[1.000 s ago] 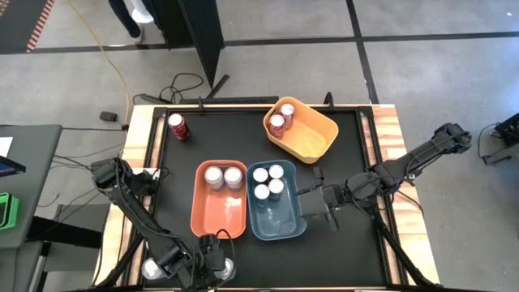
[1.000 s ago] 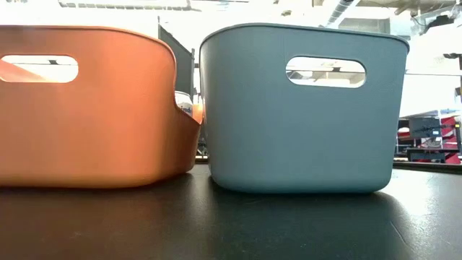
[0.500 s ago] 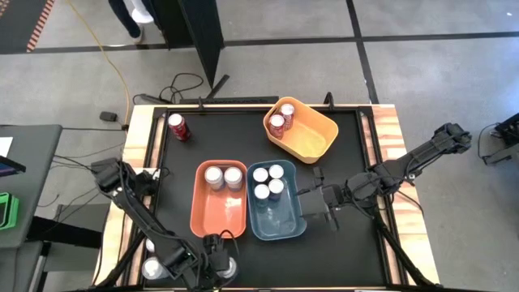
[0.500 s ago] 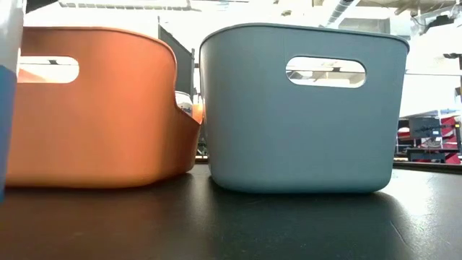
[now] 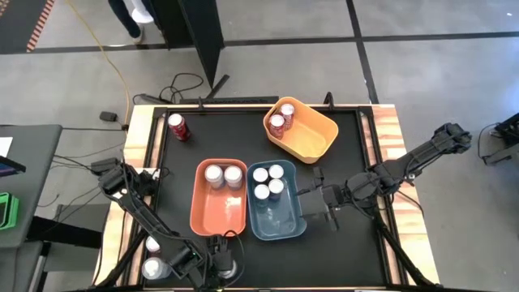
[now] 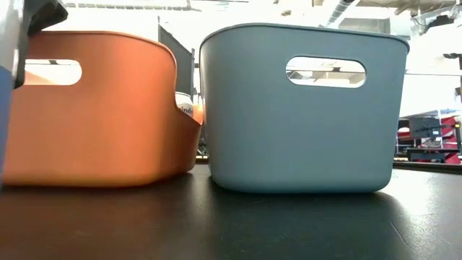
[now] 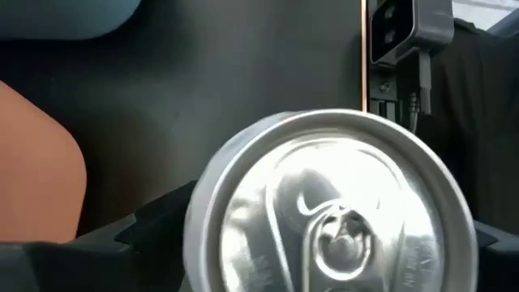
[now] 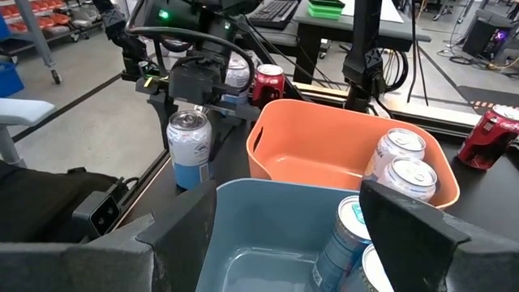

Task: Sort soda cans
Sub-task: Put the right blue and white soda can into the orange bin

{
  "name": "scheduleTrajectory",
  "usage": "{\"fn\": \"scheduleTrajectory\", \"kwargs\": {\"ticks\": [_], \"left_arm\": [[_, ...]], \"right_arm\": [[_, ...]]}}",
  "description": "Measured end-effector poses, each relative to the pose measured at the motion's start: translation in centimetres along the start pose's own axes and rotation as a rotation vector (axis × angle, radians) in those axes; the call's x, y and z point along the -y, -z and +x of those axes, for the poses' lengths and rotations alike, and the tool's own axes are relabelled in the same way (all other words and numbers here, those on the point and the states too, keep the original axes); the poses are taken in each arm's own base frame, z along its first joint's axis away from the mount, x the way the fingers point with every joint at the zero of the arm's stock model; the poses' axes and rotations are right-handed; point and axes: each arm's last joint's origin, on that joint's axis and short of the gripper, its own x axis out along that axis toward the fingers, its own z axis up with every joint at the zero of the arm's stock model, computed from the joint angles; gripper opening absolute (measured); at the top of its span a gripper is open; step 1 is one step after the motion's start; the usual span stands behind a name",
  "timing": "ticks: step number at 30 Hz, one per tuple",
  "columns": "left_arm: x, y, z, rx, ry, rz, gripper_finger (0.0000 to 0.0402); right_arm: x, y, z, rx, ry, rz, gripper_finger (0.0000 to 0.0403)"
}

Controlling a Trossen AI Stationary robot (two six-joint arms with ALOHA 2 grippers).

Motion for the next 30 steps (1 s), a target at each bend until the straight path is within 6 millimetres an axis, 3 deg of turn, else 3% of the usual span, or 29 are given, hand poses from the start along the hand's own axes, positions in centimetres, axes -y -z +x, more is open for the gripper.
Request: {"fn": "scheduleTrajectory", "kwargs": {"ticks": [4,15,25,30], "left_arm": [[0.0,0.0,0.0,0.0,-0.002,0.006,0.0297],[0.7,-0.2,-0.9,-0.046,0.032,0.046,0.0297],[2.0,-3.2,-6.1,-0.027,-0.098,0.12,0.0297],[0.7,-5.5,-8.8,-0.049,-0.207,0.107,0.0297]], "right_arm": [[0.0,0.0,0.0,0.0,0.0,0.0,0.0323],[0.0,0.0,0.0,-0.001,0.0,0.0,0.0323],[0.0,0.0,0.0,-0.001,0.0,0.003,0.0323],[0.0,0.0,0.0,0.0,0.0,0.003,0.0323]]}}
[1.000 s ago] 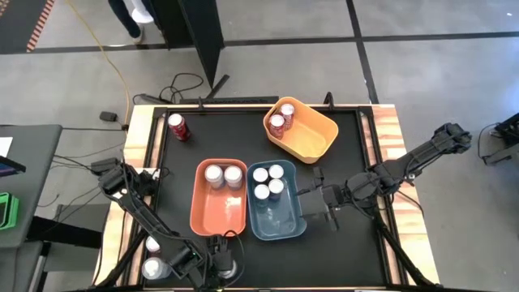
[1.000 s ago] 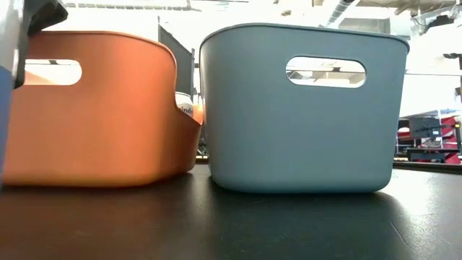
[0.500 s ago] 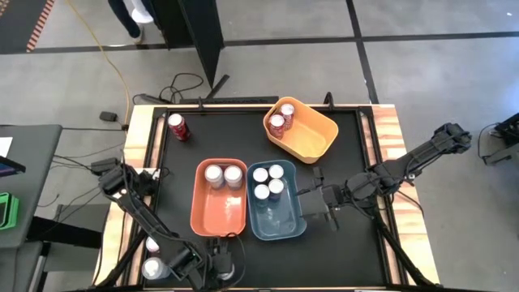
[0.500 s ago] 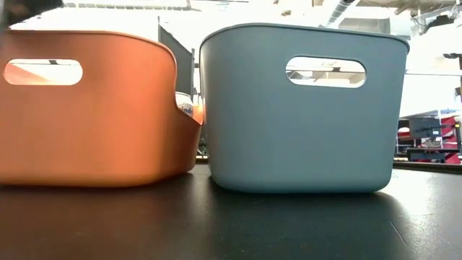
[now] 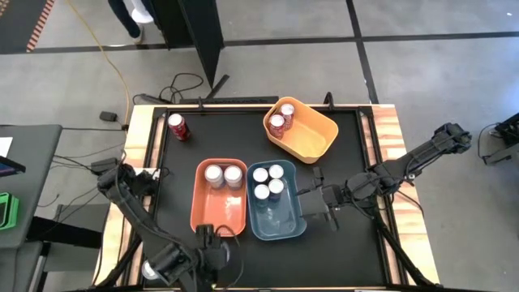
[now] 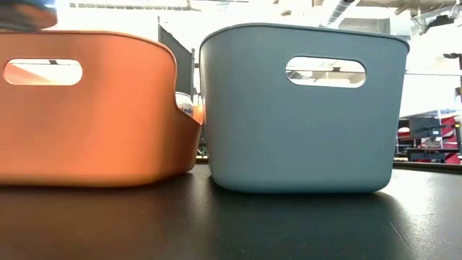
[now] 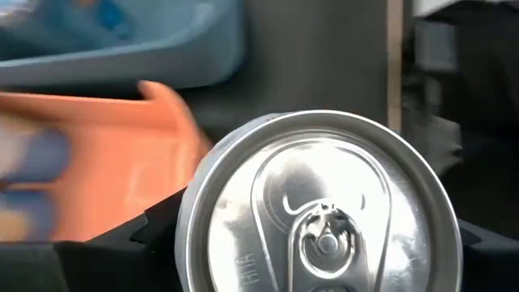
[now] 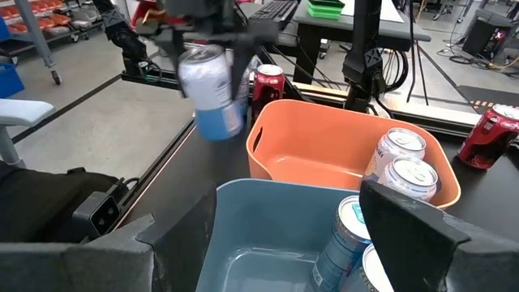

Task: Sort soda cans
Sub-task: Put the right blue and white soda can into the orange bin

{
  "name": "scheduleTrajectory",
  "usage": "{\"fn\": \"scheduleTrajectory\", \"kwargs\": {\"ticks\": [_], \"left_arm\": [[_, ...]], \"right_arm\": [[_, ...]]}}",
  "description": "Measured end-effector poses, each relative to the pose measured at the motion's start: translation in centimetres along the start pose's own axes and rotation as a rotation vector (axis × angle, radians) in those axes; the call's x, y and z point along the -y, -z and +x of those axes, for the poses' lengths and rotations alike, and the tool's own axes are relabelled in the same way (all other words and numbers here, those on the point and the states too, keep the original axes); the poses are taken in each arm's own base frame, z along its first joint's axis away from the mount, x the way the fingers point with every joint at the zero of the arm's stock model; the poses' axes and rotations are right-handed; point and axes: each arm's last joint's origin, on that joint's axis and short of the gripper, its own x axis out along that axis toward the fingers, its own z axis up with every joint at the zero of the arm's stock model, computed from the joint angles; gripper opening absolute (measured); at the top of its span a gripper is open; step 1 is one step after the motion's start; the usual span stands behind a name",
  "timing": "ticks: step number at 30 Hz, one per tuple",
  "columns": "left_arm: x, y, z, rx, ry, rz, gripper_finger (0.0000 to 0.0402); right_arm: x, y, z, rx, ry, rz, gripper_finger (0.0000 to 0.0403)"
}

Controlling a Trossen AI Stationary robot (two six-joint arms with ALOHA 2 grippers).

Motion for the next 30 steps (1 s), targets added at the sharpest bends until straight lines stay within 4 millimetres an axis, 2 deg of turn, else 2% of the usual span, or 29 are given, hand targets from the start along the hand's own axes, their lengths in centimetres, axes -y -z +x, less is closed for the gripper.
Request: {"fn": "scheduleTrajectory", "kwargs": {"ticks": [5,12,16,20,23,26,30], "left_arm": [[-2.4,-2.2,-1.1,-0.005,-0.068,-0.011,0.0297],[-6.8,-3.6,-1.2,-0.074,-0.202,-0.043,0.0297],[-8.4,-4.0,-0.8,-0.111,-0.264,-0.079,0.0297],[-9.1,-4.4,-0.3,-0.108,-0.288,-0.127,0.0297],[-9.4,-3.6,0.5,-0.129,-0.335,-0.15,0.0297],[-9.8,-1.8,1.1,-0.152,-0.356,-0.185,0.0297],[-10.4,0.4,1.8,-0.1,-0.31,-0.235,0.0297]], "right_arm": [[0.0,0.0,0.0,0.0,0.0,-0.004,0.0323],[0.0,0.1,0.0,-0.008,0.0,-0.014,0.0323],[0.0,0.1,0.0,-0.009,0.0,-0.014,0.0323],[-0.1,0.1,0.0,-0.008,-0.003,-0.014,0.0323],[-0.2,0.1,-0.1,-0.007,-0.01,-0.016,0.0323],[-0.4,0.1,-0.1,-0.006,-0.019,-0.018,0.0323],[-0.5,0.1,-0.1,-0.005,-0.021,-0.019,0.0323]]}}
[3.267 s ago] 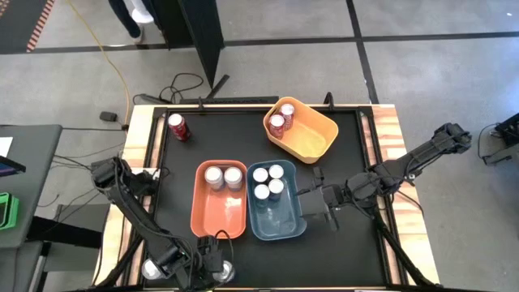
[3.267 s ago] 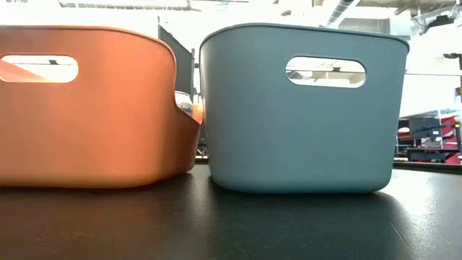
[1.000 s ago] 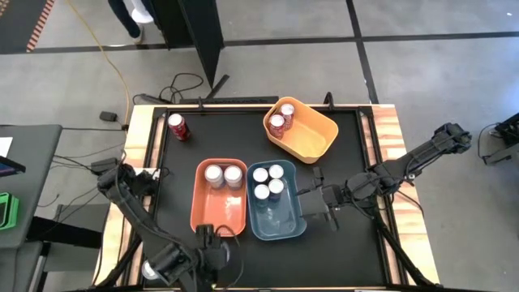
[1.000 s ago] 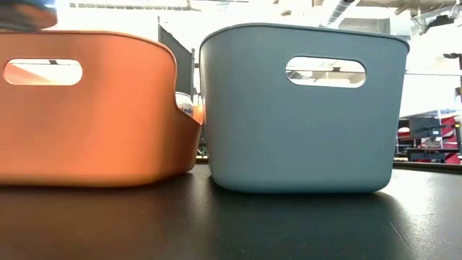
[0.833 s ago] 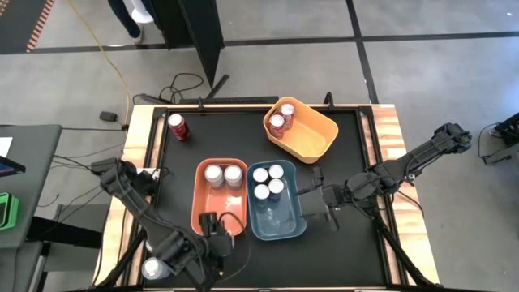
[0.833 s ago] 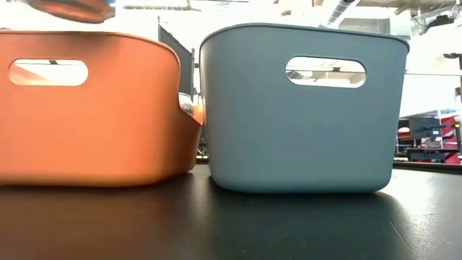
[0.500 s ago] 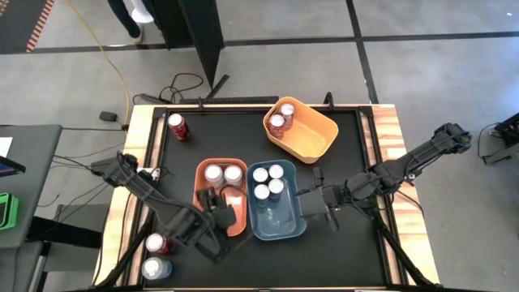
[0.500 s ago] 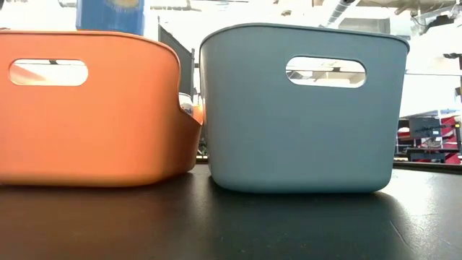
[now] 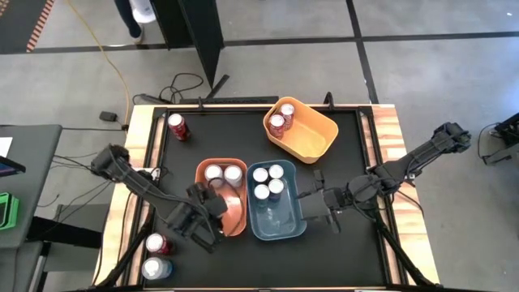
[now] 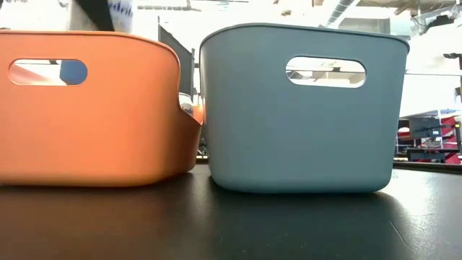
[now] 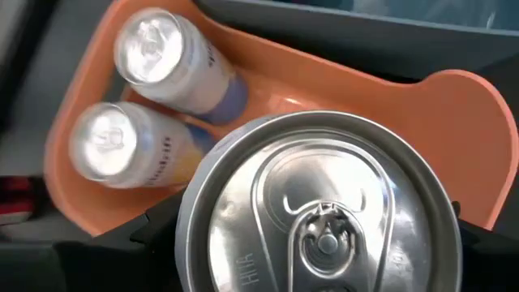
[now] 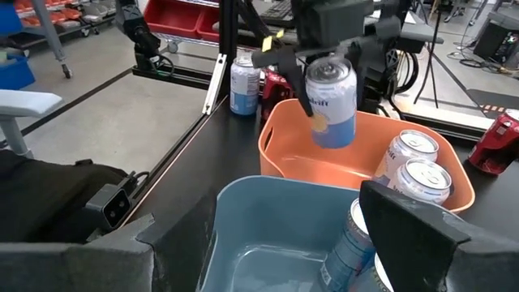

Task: Sort soda cans
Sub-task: Put the right blue and white soda can into the orange bin

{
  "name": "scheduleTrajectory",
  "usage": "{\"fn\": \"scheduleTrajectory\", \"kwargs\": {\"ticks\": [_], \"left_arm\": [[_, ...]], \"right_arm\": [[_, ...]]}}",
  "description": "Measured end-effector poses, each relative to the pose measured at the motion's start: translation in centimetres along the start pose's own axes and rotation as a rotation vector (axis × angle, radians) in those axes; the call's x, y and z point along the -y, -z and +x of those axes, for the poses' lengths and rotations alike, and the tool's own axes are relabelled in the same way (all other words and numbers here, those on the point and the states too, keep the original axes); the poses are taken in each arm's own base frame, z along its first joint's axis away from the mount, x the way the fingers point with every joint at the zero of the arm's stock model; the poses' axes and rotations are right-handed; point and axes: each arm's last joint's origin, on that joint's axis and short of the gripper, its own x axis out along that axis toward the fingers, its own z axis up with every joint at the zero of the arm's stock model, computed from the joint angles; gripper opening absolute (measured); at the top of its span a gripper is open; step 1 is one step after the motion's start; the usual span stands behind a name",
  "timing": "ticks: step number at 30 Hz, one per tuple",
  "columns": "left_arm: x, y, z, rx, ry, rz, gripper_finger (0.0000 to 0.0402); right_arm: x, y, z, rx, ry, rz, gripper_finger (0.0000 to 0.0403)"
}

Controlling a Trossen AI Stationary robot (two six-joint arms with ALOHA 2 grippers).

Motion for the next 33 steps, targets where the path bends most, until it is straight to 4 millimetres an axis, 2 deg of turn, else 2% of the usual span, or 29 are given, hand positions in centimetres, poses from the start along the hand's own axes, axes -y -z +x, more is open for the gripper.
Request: {"fn": "scheduleTrajectory", "kwargs": {"ticks": [7,11,21,27,33], "left_arm": [[-3.5,3.9,2.7,0.043,0.057,-0.124,0.0297],[-5.1,5.4,4.5,0.062,0.069,-0.192,0.0297],[-6.4,6.4,7.4,0.068,0.024,-0.249,0.0297],[-7.0,6.5,8.2,0.053,-0.004,-0.304,0.0297],[-7.2,6.7,8.7,0.047,-0.018,-0.329,0.0319]], "right_arm": [[0.3,0.0,0.1,0.001,0.014,0.004,0.0323],[0.6,0.0,0.1,0.0,0.025,0.007,0.0323],[1.0,0.0,0.2,-0.002,0.041,0.02,0.0323],[0.9,0.0,0.2,-0.002,0.037,0.023,0.0323],[0.9,0.0,0.2,-0.002,0.038,0.022,0.0323]]}}
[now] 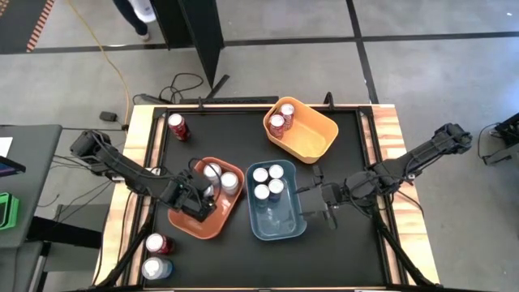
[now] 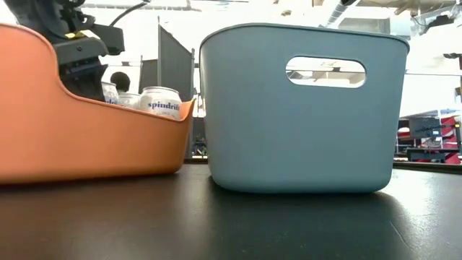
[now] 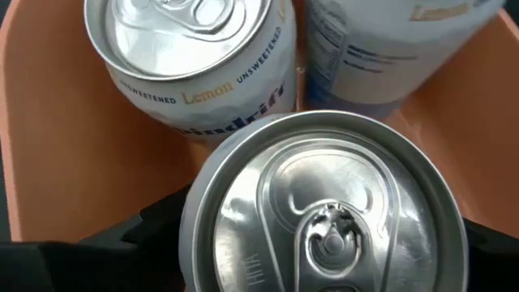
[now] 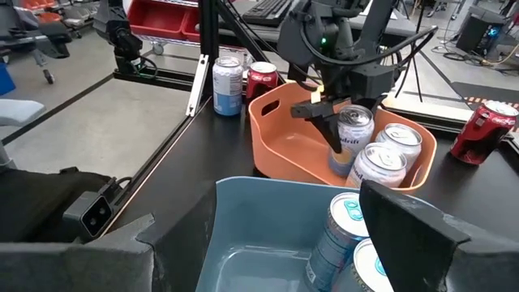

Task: Sort soda cans
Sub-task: Put the right blue and white soda can into the orange bin

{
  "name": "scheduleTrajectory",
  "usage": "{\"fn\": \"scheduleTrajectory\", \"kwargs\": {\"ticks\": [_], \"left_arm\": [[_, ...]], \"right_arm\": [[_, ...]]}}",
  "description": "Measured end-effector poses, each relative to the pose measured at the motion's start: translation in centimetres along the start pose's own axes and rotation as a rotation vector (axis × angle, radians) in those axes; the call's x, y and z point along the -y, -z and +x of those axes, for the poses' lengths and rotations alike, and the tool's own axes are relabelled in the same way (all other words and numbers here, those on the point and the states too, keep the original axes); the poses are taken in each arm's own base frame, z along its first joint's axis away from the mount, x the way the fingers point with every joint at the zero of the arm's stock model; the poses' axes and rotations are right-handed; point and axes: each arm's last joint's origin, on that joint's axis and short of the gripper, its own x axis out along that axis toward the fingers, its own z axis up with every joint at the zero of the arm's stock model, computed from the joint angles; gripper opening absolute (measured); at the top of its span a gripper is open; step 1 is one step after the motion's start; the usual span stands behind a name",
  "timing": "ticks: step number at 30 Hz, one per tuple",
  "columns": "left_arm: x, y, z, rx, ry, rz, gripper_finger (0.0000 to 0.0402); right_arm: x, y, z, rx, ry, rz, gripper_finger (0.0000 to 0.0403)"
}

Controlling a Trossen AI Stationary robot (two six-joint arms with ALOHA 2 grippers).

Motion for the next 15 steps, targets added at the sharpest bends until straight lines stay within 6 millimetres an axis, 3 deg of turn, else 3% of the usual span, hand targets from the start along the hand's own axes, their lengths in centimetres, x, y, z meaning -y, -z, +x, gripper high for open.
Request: {"fn": "scheduleTrajectory", "kwargs": {"ticks": [15], "left_arm": [[0.32,-0.63,-0.56,0.01,0.018,0.042,0.0326]], "right_arm": [[0.0,-0.01,0.0,0.0,0.0,-0.003,0.0323]]}}
